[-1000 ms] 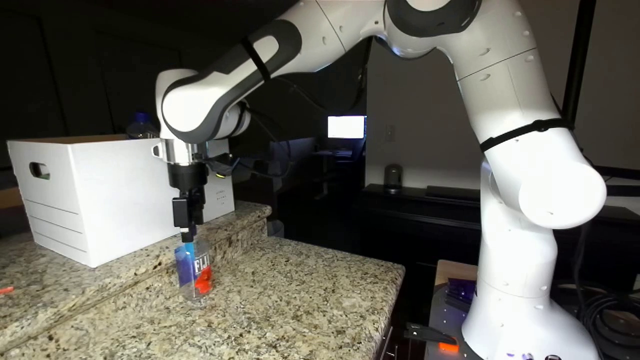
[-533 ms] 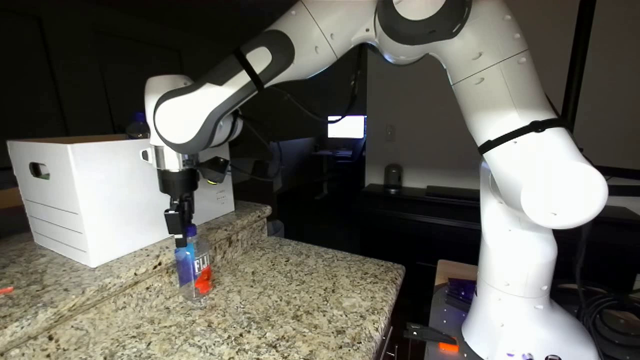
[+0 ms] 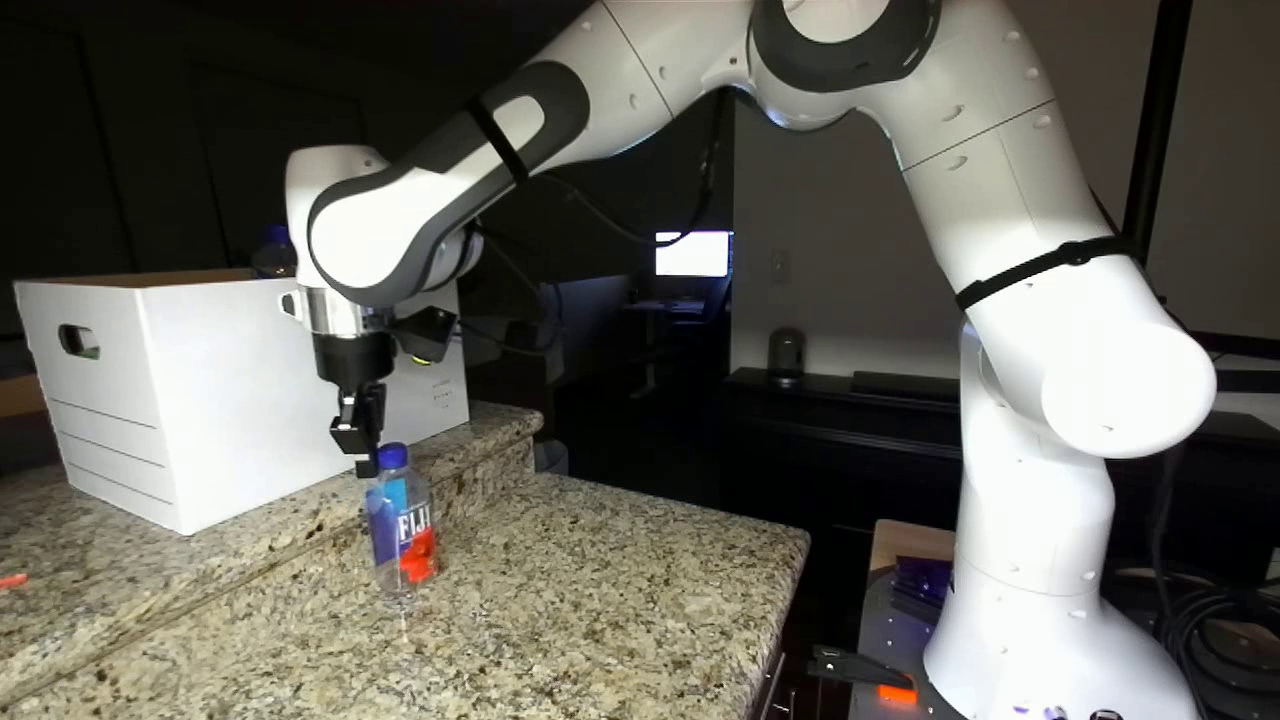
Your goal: Place two empty water bottles inside the white storage box
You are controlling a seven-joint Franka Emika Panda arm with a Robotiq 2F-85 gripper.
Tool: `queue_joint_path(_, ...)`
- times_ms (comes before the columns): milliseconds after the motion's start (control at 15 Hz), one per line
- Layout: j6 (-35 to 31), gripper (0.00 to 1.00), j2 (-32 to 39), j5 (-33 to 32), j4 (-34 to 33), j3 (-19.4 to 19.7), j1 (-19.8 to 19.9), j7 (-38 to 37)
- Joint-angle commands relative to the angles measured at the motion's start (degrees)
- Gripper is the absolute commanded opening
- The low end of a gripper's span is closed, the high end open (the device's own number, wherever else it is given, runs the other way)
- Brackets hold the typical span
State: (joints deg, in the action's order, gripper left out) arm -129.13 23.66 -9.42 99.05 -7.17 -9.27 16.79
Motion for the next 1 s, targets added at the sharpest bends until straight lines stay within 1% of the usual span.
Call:
queue_joint_path(0, -0.5, 0.30, -1.2, -2.1, 0.8, 0.6, -0.5, -3.3)
queue_joint_path(67, -0.3, 0.32, -1.4, -2.0, 0.9, 0.6, -0.4, -3.5)
queue_joint_path(333, -0.4, 0.56, -2.6, -1.6, 1.6, 0.6, -0.2, -4.1)
queue_joint_path(400, -0.2, 0.63, -2.9, -1.4, 1.6, 0.6, -0.1, -4.2)
queue_joint_path(667, 1.8, 0.88, -3.8, -0.4, 1.9, 0.6, 0.3, -4.8)
queue_joint_path(733, 2.3, 0.95, -3.9, -0.2, 2.0, 0.6, 0.4, -5.0)
queue_joint_path(867, 3.3, 1.00, -3.8, 0.5, 2.0, 0.5, 0.7, -4.9)
queue_joint_path(933, 3.7, 1.00, -3.8, 0.8, 2.0, 0.5, 0.9, -4.8)
